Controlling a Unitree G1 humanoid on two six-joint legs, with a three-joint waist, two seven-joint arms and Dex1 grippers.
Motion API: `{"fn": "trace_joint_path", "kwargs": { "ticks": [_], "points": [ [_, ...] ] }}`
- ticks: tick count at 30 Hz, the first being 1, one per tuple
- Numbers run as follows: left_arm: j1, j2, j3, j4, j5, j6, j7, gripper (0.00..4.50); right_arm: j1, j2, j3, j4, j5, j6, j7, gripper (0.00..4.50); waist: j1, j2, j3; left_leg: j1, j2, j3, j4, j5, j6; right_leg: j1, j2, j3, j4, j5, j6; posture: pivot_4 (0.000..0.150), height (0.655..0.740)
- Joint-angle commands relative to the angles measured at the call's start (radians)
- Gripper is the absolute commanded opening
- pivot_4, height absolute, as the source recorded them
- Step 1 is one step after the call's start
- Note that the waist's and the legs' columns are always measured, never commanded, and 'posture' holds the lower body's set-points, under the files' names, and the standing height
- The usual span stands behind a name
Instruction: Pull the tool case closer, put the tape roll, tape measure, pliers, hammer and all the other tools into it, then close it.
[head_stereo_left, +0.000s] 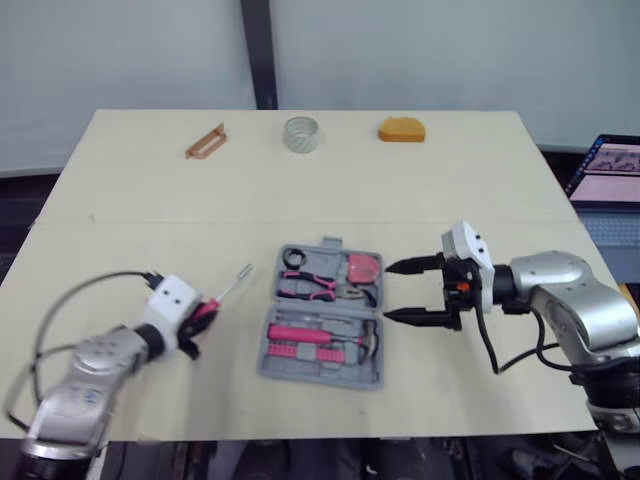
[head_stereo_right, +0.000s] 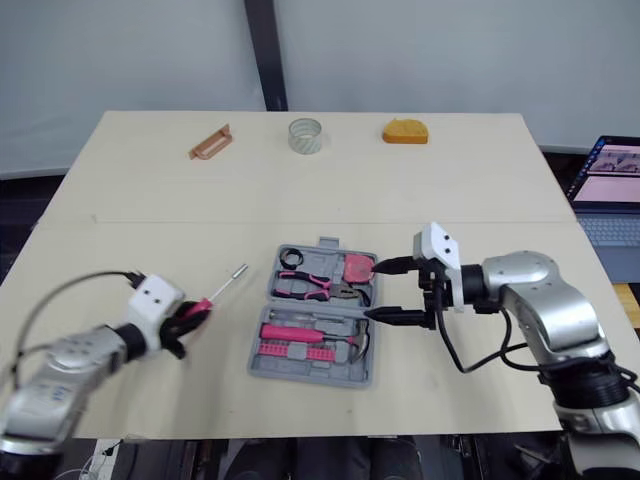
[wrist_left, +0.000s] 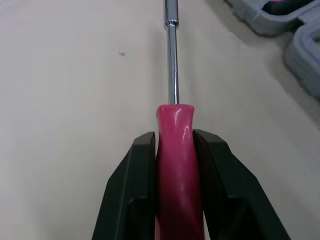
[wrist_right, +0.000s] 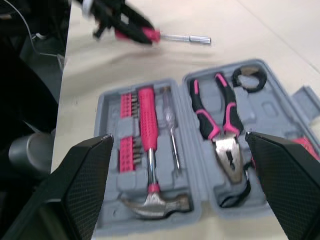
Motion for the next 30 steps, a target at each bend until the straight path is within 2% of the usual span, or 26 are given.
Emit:
{"fn": "trace_joint_path", "kwargs": {
  "ticks": [1, 7, 12, 19, 30],
  "points": [
    [-0.082, 0.07, -0.038, 0.036, -0.032, -0.098, -0.175, 0.66, 0.013, -0.031, -0.04, -0.058, 0.02, -0.018, 0.02, 4.5, -0.002, 0.0, 0.0, 0.0, 0.0, 0.001, 0.0, 0.0, 0.0, 0.0, 0.0, 0.001, -0.001, 0.0, 0.0, 0.15, 0.74],
    [-0.283, 0.147, -0.206, 0.099, -0.031, -0.154, -0.431, 0.66, 0.111, -0.095, -0.079, -0.117, 0.025, -0.024, 0.031, 4.5, -0.005, 0.0, 0.0, -0.001, 0.0, 0.004, -0.002, 0.0, 0.0, -0.005, 0.0, 0.0, 0.0, 0.001, 0.0, 0.15, 0.74],
    [-0.403, 0.089, -0.361, 0.103, -0.029, -0.109, -0.539, 0.66, 0.174, -0.101, -0.094, -0.153, 0.017, -0.026, -0.006, 4.5, -0.006, -0.001, 0.001, -0.002, 0.0, 0.008, -0.001, 0.0, 0.0, -0.008, 0.0, 0.002, 0.002, 0.001, 0.0, 0.15, 0.74],
    [-0.495, -0.006, -0.531, 0.082, 0.027, -0.007, -0.552, 0.66, 0.246, -0.101, -0.117, -0.207, 0.025, -0.009, -0.05, 4.5, -0.002, -0.002, 0.001, -0.002, 0.001, 0.008, 0.001, 0.0, 0.0, -0.008, 0.0, 0.003, 0.004, 0.002, 0.0, 0.15, 0.74],
    [-0.547, -0.099, -0.662, 0.012, 0.073, 0.135, -0.525, 0.66, 0.278, -0.106, -0.121, -0.221, 0.031, 0.0, -0.067, 4.5, -0.002, -0.002, 0.002, -0.002, 0.001, 0.009, 0.001, 0.0, 0.001, -0.008, 0.0, 0.004, 0.004, 0.002, 0.0, 0.15, 0.74]
  ]
}}
